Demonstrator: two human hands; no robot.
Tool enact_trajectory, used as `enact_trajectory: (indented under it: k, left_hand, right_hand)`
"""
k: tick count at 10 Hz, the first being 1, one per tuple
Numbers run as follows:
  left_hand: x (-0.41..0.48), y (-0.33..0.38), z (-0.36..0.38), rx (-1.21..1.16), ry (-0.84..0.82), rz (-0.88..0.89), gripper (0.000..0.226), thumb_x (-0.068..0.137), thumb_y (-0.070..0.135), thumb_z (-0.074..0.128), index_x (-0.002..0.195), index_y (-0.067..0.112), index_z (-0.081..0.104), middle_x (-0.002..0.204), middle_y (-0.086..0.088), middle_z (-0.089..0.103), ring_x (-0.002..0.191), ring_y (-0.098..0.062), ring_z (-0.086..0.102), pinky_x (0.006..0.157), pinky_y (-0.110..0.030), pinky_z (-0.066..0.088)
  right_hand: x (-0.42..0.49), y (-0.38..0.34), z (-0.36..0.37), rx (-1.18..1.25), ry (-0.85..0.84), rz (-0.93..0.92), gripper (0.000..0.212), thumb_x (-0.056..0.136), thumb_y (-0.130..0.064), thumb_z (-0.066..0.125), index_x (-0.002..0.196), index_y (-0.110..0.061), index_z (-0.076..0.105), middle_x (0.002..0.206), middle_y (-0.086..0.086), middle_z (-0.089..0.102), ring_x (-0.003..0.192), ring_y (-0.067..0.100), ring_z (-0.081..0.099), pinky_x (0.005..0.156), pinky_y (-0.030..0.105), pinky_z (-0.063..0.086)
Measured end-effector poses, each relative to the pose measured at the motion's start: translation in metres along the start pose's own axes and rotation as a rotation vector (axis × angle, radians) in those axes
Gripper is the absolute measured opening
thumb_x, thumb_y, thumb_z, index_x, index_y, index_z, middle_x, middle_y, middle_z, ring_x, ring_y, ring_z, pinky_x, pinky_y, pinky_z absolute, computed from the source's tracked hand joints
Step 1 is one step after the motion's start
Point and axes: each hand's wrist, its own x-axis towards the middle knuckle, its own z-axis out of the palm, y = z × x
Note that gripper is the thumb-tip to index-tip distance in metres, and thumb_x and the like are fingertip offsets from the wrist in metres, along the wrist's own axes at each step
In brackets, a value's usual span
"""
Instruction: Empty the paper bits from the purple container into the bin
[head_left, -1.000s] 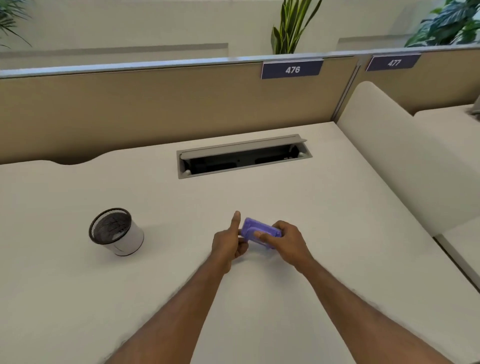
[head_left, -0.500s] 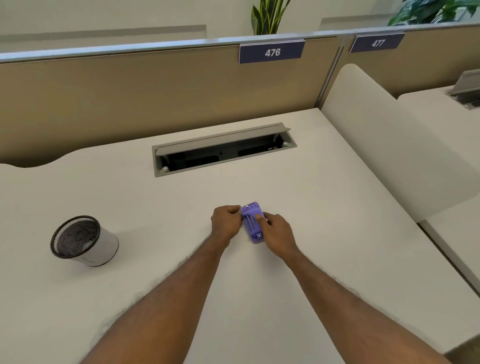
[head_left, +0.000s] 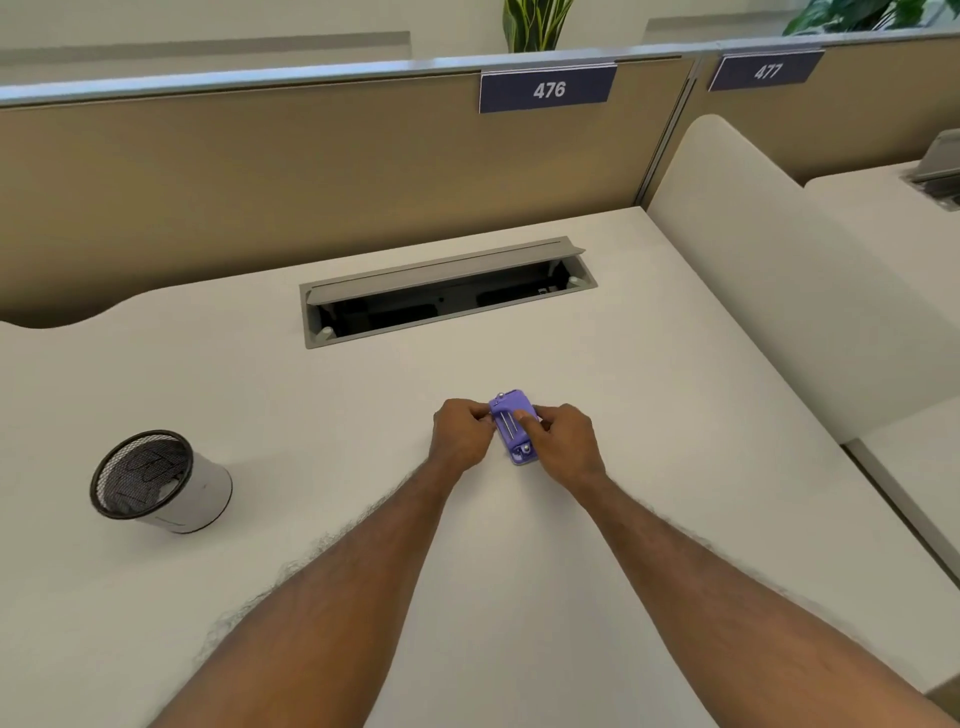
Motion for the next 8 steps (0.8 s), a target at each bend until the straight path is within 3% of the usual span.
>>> enact_trajectory:
  k: [1,2,3,4,6,8]
  left_hand:
    - [-0.004,-0.003,-0.004,0.035,0.000,-0.015,0.020,0.088,0.010,0.055,0.075,0.002,0.067,0.070,-0.013,0.058,0.066,-0.029,0.048,0.061,-0.027,0.042]
    - [-0.014,-0.009,-0.015,0.022,0.007,-0.015,0.019,0.092,0.010,0.054,0.102,0.008,0.071,0.104,-0.016,0.071,0.094,-0.036,0.067,0.088,-0.039,0.055]
    - [-0.025,-0.026,-0.037,0.083,0.089,0.038,0.029,0.092,0.014,0.056,0.118,0.013,0.069,0.118,-0.006,0.069,0.094,-0.020,0.066,0.090,-0.029,0.051]
    - [-0.043,-0.045,-0.067,0.146,0.153,0.053,0.028,0.090,0.017,0.059,0.115,0.015,0.070,0.117,-0.003,0.070,0.091,-0.011,0.063,0.084,-0.021,0.045]
    - [-0.068,-0.061,-0.118,0.371,0.191,0.085,0.030,0.091,0.014,0.057,0.118,0.009,0.068,0.119,-0.008,0.069,0.107,-0.021,0.064,0.092,-0.025,0.046]
    - [-0.095,-0.037,-0.178,0.785,0.286,0.197,0.036,0.093,0.028,0.055,0.128,0.021,0.060,0.122,-0.002,0.063,0.112,-0.024,0.060,0.091,-0.038,0.049]
  right_hand:
    - [0.000,0.002,-0.001,-0.002,0.011,0.020,0.039,0.090,-0.043,0.059,0.071,-0.010,0.071,0.055,0.009,0.049,0.051,0.020,0.041,0.053,0.030,0.039]
    - [-0.001,0.004,-0.002,-0.007,0.020,0.054,0.043,0.090,-0.047,0.056,0.081,-0.009,0.072,0.066,0.014,0.057,0.058,0.026,0.051,0.063,0.036,0.049]
    - [-0.002,0.007,-0.005,0.002,0.050,0.080,0.047,0.091,-0.051,0.052,0.098,-0.008,0.071,0.088,0.014,0.067,0.080,0.026,0.063,0.077,0.036,0.050]
    - [-0.009,0.004,-0.011,0.004,0.101,0.042,0.041,0.094,-0.045,0.051,0.102,-0.009,0.069,0.095,0.009,0.066,0.085,0.021,0.061,0.075,0.030,0.045]
    - [-0.017,-0.024,-0.015,-0.125,0.067,-0.229,0.021,0.092,-0.026,0.058,0.083,-0.010,0.068,0.084,0.005,0.063,0.080,0.023,0.059,0.071,0.034,0.046]
    - [-0.023,-0.078,-0.021,-0.478,-0.070,-0.589,0.020,0.088,-0.027,0.064,0.097,-0.010,0.071,0.099,0.007,0.071,0.091,0.027,0.062,0.084,0.039,0.046]
